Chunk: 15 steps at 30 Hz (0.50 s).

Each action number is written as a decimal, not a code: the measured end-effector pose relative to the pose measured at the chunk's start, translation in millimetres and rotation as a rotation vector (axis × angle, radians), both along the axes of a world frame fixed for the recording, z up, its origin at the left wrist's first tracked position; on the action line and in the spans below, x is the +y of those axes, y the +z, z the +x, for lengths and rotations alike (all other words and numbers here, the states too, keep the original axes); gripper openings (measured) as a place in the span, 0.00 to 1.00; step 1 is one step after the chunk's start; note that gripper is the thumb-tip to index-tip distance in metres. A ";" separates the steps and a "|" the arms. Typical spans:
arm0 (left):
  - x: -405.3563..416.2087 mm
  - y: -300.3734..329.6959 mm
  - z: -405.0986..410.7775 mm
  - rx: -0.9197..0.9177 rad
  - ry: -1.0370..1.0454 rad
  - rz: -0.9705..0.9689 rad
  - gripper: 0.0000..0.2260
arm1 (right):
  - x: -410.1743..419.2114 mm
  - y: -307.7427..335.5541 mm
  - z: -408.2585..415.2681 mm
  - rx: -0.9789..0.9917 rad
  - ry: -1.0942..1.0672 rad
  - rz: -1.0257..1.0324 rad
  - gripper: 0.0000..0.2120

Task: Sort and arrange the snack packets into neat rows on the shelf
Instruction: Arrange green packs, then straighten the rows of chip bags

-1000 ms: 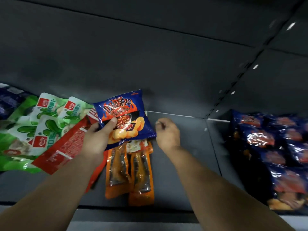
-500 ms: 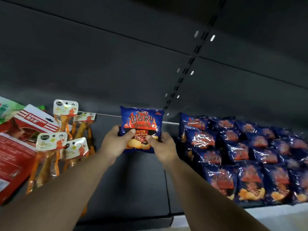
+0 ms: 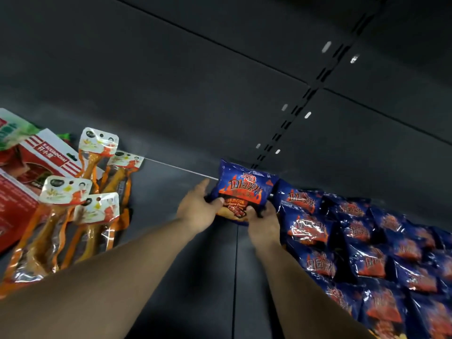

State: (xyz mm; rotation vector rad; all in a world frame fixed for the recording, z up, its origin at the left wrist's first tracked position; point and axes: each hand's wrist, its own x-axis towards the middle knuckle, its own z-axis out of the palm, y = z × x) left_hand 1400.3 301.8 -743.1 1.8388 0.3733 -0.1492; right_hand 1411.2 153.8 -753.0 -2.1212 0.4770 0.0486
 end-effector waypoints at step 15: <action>-5.8 -5.4 -2.2 0.063 -0.141 -0.198 0.15 | -0.5 3.9 -3.4 0.071 0.042 0.108 0.30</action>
